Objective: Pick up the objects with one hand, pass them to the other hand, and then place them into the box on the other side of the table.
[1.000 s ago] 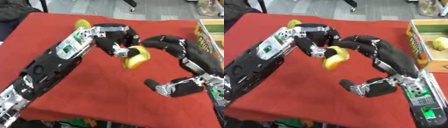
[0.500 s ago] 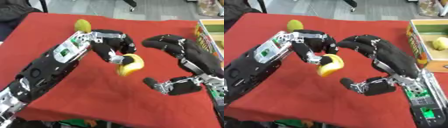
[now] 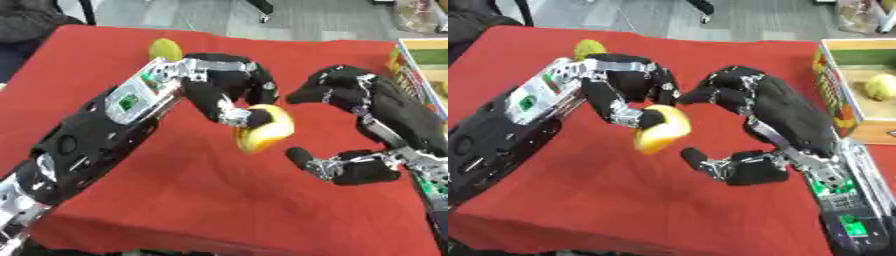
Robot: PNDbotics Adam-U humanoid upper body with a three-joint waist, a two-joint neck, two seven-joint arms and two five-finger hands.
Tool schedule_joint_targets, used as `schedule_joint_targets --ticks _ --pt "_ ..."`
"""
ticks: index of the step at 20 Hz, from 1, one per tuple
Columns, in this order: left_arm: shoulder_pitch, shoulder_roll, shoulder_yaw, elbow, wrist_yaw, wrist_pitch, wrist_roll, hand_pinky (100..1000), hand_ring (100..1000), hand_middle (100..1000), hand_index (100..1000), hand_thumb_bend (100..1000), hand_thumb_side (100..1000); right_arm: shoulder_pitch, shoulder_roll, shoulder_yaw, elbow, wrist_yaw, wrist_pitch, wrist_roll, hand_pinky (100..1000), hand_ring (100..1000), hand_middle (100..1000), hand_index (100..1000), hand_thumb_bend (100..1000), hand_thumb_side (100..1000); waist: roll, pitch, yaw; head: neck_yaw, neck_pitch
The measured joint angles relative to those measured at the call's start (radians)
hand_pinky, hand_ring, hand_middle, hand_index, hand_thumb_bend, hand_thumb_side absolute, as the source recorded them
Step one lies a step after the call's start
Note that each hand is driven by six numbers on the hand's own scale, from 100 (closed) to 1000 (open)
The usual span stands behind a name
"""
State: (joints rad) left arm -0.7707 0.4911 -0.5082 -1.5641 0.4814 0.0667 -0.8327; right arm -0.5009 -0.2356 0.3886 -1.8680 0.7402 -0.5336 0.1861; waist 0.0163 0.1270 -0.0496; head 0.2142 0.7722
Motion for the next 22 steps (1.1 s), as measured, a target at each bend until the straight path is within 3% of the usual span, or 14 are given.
schedule_joint_targets --ticks 10,13,16,22 --pt "-0.015 -0.028 -0.008 -0.021 0.020 0.018 -0.010 607 370 309 377 197 276 0.000 0.000 0.000 0.000 0.003 0.000 0.000 735 673 622 764 314 394 0.000 0.000 -0.005 0.003 0.000" --pt "-0.015 -0.029 -0.014 -0.022 0.020 0.023 -0.014 607 371 310 377 195 276 0.000 0.000 0.000 0.000 0.003 0.000 0.000 730 662 608 725 246 371 0.000 0.000 -0.005 0.004 0.000" --pt "-0.015 -0.032 -0.019 -0.025 0.020 0.028 -0.017 611 373 311 378 191 277 0.000 0.000 0.000 0.000 0.004 0.001 0.000 717 635 578 670 100 328 0.000 0.000 -0.006 0.005 0.000" --pt "-0.015 -0.033 -0.024 -0.025 0.014 0.032 -0.020 616 380 318 387 188 278 0.000 0.001 0.007 0.000 -0.007 0.016 -0.014 701 618 545 591 100 259 0.000 0.000 -0.006 0.005 0.000"
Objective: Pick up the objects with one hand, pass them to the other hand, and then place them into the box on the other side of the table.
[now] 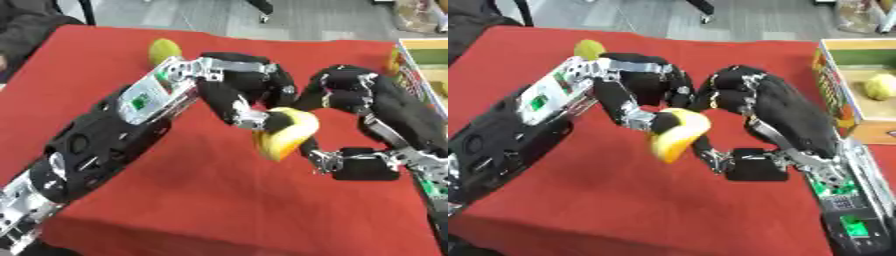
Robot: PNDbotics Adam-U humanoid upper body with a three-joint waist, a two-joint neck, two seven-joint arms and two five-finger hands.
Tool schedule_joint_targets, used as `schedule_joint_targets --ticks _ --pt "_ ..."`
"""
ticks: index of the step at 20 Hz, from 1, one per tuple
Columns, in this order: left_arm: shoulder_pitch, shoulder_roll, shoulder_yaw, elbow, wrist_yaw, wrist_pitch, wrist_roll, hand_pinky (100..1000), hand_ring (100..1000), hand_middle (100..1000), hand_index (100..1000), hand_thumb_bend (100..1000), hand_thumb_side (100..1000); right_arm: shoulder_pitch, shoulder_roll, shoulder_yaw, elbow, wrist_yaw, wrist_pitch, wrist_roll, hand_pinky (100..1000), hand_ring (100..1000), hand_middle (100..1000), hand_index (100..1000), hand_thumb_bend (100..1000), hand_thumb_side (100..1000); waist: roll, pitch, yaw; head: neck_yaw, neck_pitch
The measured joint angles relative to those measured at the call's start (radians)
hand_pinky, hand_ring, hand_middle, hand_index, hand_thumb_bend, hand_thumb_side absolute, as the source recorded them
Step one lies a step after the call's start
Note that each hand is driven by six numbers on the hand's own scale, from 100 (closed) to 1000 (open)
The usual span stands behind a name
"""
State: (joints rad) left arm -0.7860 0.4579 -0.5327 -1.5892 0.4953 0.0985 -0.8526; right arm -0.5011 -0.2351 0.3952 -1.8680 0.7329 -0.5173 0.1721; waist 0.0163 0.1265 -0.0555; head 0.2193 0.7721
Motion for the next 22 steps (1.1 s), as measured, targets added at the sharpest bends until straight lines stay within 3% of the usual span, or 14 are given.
schedule_joint_targets --ticks 6,8,14,19,22 --pt "0.000 -0.005 0.001 0.007 -0.020 -0.005 0.000 631 406 349 418 203 285 0.001 0.000 0.004 0.001 -0.021 0.016 -0.004 692 612 534 509 100 236 0.000 0.000 0.000 0.000 0.000" --pt "0.000 -0.006 0.005 0.013 -0.033 -0.012 0.004 649 437 385 451 254 297 0.004 0.000 0.005 0.002 -0.027 0.018 -0.004 690 611 535 493 100 224 0.000 0.000 0.000 0.000 0.000" --pt "0.004 0.002 0.049 0.049 -0.111 -0.070 0.027 705 564 525 599 651 474 0.006 0.000 -0.001 0.007 -0.033 0.025 -0.004 688 611 535 474 100 211 0.000 0.000 0.000 0.000 0.000" --pt "0.016 0.018 0.142 0.087 -0.197 -0.164 0.087 725 612 575 648 792 511 0.007 0.000 -0.001 0.007 -0.034 0.026 -0.005 688 611 535 471 100 201 0.000 0.000 0.001 -0.001 0.000" --pt "0.023 0.034 0.211 0.095 -0.240 -0.213 0.138 727 615 580 657 799 522 0.009 0.000 -0.002 0.007 -0.034 0.027 -0.006 688 611 536 471 100 196 0.000 0.000 0.002 -0.006 0.000"
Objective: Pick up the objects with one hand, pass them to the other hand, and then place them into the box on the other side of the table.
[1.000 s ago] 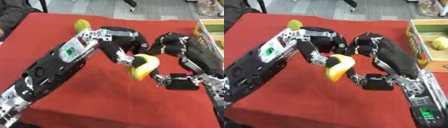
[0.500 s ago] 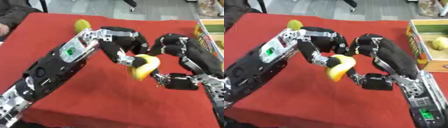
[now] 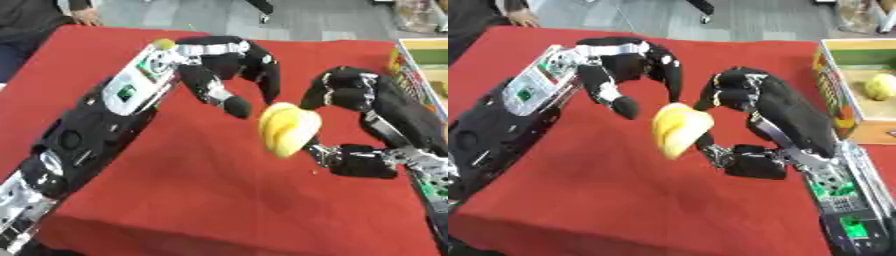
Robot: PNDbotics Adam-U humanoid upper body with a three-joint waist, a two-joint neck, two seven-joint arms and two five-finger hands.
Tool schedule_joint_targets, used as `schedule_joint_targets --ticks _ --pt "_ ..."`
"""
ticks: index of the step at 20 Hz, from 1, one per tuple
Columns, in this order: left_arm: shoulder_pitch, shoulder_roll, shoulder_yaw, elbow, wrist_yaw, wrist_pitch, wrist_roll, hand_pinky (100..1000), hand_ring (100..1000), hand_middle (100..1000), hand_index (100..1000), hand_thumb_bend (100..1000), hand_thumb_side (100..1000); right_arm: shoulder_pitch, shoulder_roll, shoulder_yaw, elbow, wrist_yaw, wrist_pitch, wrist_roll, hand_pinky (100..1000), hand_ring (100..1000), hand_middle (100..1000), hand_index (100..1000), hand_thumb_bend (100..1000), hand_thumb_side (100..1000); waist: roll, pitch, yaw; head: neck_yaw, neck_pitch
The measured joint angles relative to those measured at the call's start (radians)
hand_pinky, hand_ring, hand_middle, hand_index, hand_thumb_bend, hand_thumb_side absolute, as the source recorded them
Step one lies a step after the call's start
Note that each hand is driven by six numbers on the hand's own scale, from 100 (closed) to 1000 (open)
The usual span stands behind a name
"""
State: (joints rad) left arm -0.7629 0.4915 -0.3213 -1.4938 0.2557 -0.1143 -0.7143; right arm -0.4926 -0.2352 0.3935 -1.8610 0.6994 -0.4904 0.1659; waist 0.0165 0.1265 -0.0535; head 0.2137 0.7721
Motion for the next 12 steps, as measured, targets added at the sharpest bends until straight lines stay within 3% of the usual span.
schedule_joint_targets --ticks 1,2,3,12 --pt "0.005 0.007 0.025 0.001 -0.009 -0.012 0.020 726 613 580 658 796 523 0.000 0.000 -0.001 0.000 0.000 0.001 -0.001 687 611 536 471 100 196 0.000 0.000 0.000 -0.002 0.000" --pt "0.011 0.014 0.050 0.000 -0.014 -0.023 0.042 726 611 580 657 739 604 0.000 0.000 -0.003 0.000 0.000 0.002 -0.002 687 611 536 472 100 195 0.000 0.000 0.000 -0.005 0.000" --pt "0.020 0.024 0.076 -0.001 -0.018 -0.032 0.065 725 610 579 657 793 521 0.001 0.000 -0.006 0.000 0.000 0.004 -0.004 686 611 536 472 100 195 0.000 0.000 0.001 -0.006 0.000" --pt "0.200 0.083 0.262 -0.040 -0.010 -0.041 0.249 713 592 559 645 760 539 -0.023 -0.027 -0.059 0.038 -0.009 0.065 -0.063 681 612 541 472 100 188 0.000 0.000 0.010 -0.046 0.000"
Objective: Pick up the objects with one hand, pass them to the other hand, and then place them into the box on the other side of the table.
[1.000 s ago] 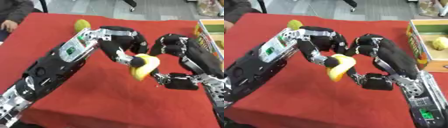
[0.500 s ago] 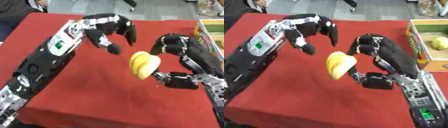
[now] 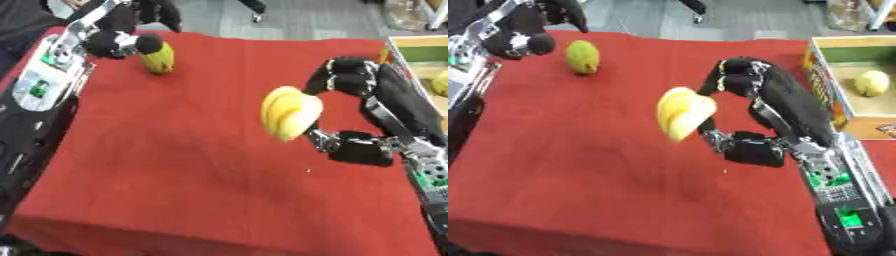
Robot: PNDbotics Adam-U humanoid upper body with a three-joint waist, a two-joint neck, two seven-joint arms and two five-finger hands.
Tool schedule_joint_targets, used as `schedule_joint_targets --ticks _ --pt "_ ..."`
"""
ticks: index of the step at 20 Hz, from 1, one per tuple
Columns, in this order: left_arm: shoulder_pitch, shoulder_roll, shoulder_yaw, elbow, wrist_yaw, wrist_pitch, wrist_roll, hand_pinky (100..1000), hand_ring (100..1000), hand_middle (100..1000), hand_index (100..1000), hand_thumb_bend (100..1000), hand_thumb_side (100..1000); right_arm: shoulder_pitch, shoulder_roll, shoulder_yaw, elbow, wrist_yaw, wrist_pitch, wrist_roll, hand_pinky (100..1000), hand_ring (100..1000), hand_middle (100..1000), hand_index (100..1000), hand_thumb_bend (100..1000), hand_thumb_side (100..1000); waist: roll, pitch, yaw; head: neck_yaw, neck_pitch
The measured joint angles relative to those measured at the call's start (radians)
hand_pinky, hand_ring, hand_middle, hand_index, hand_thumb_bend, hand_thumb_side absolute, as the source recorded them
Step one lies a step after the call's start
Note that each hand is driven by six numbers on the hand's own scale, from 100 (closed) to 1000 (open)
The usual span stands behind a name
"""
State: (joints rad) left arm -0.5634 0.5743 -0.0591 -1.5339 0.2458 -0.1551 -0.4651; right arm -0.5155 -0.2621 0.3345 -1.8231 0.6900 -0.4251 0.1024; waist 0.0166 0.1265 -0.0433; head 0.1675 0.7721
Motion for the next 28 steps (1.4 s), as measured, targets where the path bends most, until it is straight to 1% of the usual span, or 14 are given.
schedule_joint_targets --ticks 3,5,7,9,12,14,16,17,20,21,22,23,25,28 --pt "0.075 -0.001 0.047 -0.009 0.003 0.009 0.040 710 587 554 640 732 551 -0.033 -0.046 -0.033 0.045 -0.042 0.052 -0.028 674 610 542 469 100 183 0.000 0.000 0.007 -0.022 0.000" --pt "0.117 -0.002 0.075 -0.013 0.006 0.015 0.064 709 585 552 638 753 546 -0.057 -0.086 -0.061 0.088 -0.076 0.095 -0.050 673 610 542 469 100 181 0.000 0.000 0.013 -0.038 0.000" --pt "0.151 -0.010 0.101 -0.019 0.008 0.020 0.087 708 584 551 637 752 547 -0.082 -0.131 -0.094 0.146 -0.098 0.138 -0.076 666 607 543 468 100 188 0.000 0.000 0.020 -0.054 0.000" --pt "0.181 -0.021 0.123 -0.024 0.010 0.022 0.106 708 583 550 635 752 547 -0.106 -0.173 -0.131 0.235 -0.124 0.186 -0.109 657 602 543 466 100 193 0.000 0.000 0.025 -0.068 0.000" --pt "0.214 -0.037 0.151 -0.027 0.013 0.023 0.129 707 582 548 634 753 547 -0.154 -0.221 -0.191 0.426 -0.168 0.264 -0.170 650 598 545 470 100 195 0.000 0.000 0.032 -0.086 0.000" --pt "0.228 -0.046 0.163 -0.029 0.014 0.024 0.139 707 581 547 633 752 548 -0.199 -0.243 -0.228 0.574 -0.172 0.305 -0.214 649 598 550 482 100 211 0.000 0.000 0.038 -0.097 0.000" --pt "0.237 -0.055 0.170 -0.030 0.015 0.025 0.145 707 581 547 632 752 549 -0.244 -0.257 -0.262 0.722 -0.157 0.330 -0.257 653 603 562 518 100 236 0.000 0.000 0.045 -0.106 0.000" --pt "0.239 -0.059 0.173 -0.030 0.016 0.025 0.148 707 581 546 632 752 549 -0.266 -0.261 -0.278 0.792 -0.143 0.337 -0.277 662 614 577 553 100 263 0.001 0.000 0.047 -0.110 0.000" --pt "0.242 -0.071 0.175 -0.030 0.017 0.025 0.150 707 581 547 632 750 553 -0.326 -0.273 -0.308 0.988 -0.061 0.341 -0.317 704 692 675 735 100 467 0.006 0.000 0.057 -0.124 0.000" --pt "0.244 -0.073 0.176 -0.031 0.017 0.025 0.150 707 581 546 633 750 554 -0.343 -0.273 -0.315 1.049 -0.018 0.341 -0.320 726 738 737 809 216 579 0.007 0.000 0.060 -0.128 0.000" --pt "0.245 -0.075 0.176 -0.031 0.017 0.025 0.150 707 581 547 633 750 555 -0.355 -0.274 -0.323 1.108 0.028 0.344 -0.319 738 762 771 858 295 636 0.007 0.000 0.062 -0.131 0.000" --pt "0.245 -0.077 0.176 -0.031 0.017 0.026 0.150 707 581 547 633 750 556 -0.365 -0.274 -0.331 1.160 0.073 0.351 -0.315 751 784 803 895 382 666 0.007 0.000 0.064 -0.134 0.000" --pt "0.246 -0.080 0.176 -0.033 0.017 0.026 0.149 707 581 547 633 750 556 -0.372 -0.275 -0.345 1.236 0.147 0.366 -0.303 754 793 835 919 463 678 0.007 0.000 0.065 -0.139 0.000" --pt "0.246 -0.080 0.177 -0.036 0.017 0.026 0.149 707 581 547 634 750 557 -0.371 -0.281 -0.361 1.271 0.207 0.380 -0.302 768 822 873 940 527 703 0.007 0.000 0.065 -0.140 0.000"
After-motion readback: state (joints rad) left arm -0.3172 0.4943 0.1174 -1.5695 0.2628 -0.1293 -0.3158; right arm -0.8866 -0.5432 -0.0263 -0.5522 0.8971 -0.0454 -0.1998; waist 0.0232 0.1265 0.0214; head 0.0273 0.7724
